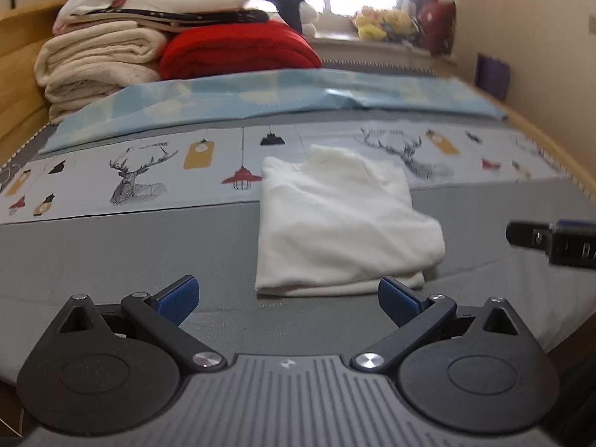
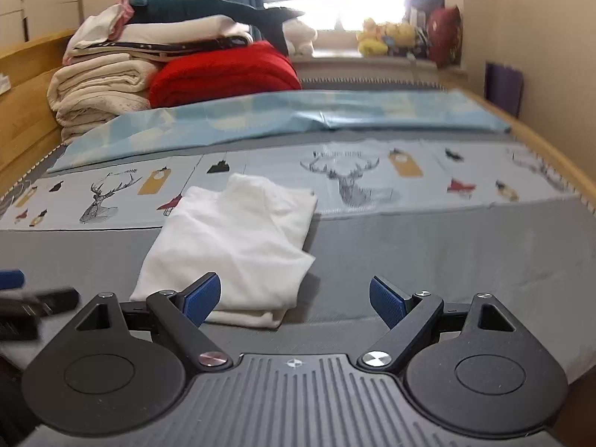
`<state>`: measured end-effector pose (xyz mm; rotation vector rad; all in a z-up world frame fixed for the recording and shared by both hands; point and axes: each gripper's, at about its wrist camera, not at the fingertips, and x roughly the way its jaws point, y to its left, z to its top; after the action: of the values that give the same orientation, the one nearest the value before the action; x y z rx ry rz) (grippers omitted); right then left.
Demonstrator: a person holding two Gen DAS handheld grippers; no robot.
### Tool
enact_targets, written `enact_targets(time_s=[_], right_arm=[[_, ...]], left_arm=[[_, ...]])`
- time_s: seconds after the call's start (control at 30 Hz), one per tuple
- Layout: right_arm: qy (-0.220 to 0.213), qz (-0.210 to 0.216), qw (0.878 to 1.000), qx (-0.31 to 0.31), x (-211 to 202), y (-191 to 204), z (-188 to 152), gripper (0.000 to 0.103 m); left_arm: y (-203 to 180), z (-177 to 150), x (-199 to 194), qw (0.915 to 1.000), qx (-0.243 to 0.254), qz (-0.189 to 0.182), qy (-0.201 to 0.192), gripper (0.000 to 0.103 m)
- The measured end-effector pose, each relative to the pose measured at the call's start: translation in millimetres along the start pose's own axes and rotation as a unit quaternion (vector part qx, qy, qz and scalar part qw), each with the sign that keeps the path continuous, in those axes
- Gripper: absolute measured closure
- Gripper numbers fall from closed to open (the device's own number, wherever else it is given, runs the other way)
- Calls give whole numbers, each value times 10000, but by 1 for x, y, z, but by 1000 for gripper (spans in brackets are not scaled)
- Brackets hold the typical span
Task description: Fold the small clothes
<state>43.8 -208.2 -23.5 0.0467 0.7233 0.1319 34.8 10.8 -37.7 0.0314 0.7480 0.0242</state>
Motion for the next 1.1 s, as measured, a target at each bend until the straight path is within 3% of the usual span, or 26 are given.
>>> enact_targets(time_s=[0.57, 1.1], right_arm=[[399, 115, 9989, -203, 16, 19, -10, 15], [431, 175, 9987, -192, 19, 20, -9, 15]], left_arm=[[5, -1, 13, 9995, -206, -171, 159, 1], [3, 0, 15, 9996, -160, -151, 160, 1]])
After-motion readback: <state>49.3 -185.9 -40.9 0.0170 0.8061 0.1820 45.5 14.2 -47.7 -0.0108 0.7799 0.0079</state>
